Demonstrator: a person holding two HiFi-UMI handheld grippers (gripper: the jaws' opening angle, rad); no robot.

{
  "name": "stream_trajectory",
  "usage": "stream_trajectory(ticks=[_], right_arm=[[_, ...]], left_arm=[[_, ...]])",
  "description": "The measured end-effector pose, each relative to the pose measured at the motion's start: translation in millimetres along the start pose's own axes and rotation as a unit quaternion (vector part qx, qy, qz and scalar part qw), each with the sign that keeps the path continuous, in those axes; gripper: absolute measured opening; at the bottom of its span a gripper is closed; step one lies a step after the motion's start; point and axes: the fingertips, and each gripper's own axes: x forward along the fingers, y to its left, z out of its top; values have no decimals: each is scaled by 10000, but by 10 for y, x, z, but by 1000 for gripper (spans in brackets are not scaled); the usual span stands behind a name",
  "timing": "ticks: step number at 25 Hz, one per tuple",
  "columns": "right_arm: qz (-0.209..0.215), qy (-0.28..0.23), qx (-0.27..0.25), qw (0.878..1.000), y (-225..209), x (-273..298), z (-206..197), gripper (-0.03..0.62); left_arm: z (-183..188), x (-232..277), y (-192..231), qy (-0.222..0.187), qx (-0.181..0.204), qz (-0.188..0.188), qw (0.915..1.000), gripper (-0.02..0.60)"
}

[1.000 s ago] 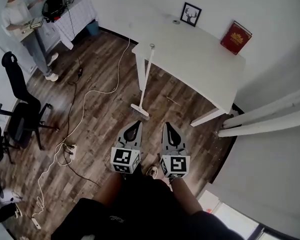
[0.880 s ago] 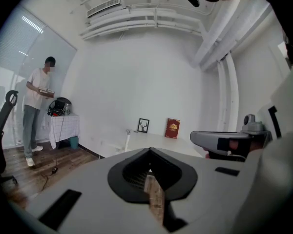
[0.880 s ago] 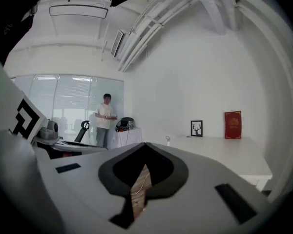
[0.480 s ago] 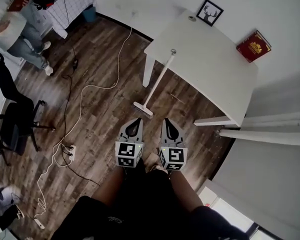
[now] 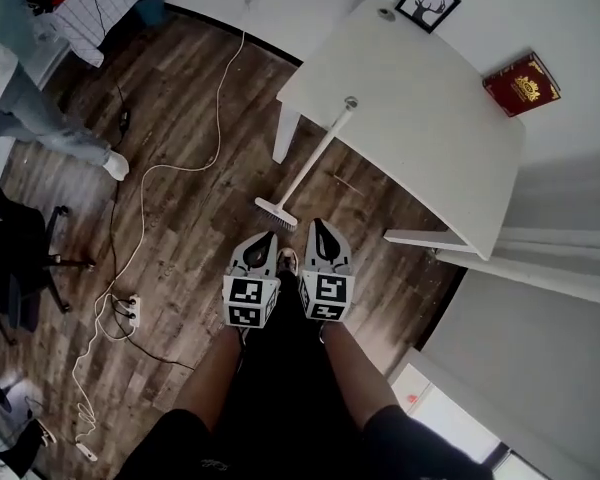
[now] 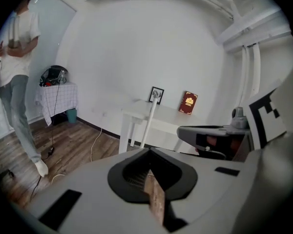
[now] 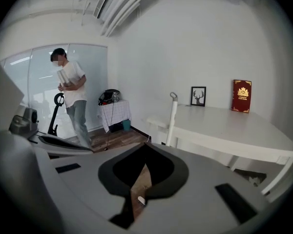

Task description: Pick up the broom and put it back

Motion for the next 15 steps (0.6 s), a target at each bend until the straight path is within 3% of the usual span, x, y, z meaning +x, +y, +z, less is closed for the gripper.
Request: stream_trajectory(ticks=[7, 10, 11, 12, 15], right_arm=[[-164, 289, 209, 9992, -341, 808, -341, 23], [-245, 298, 578, 9976, -516, 1081, -449, 35], [-245, 259, 729, 9967, -566, 1157, -472, 67], [-224, 198, 868, 9958, -599, 1229, -493, 141], [-190, 116, 1027, 9945, -617, 1456, -593, 167]], left_arm=[[-128, 505, 131, 244, -147, 94, 9996, 2], [-172, 664, 178, 421, -129, 149, 9989, 2], [-190, 712, 183, 485, -117, 136, 9987, 2], [-213, 751, 191, 542, -101, 120, 9984, 2], [-314, 800, 281, 627, -105, 144, 9979, 2]])
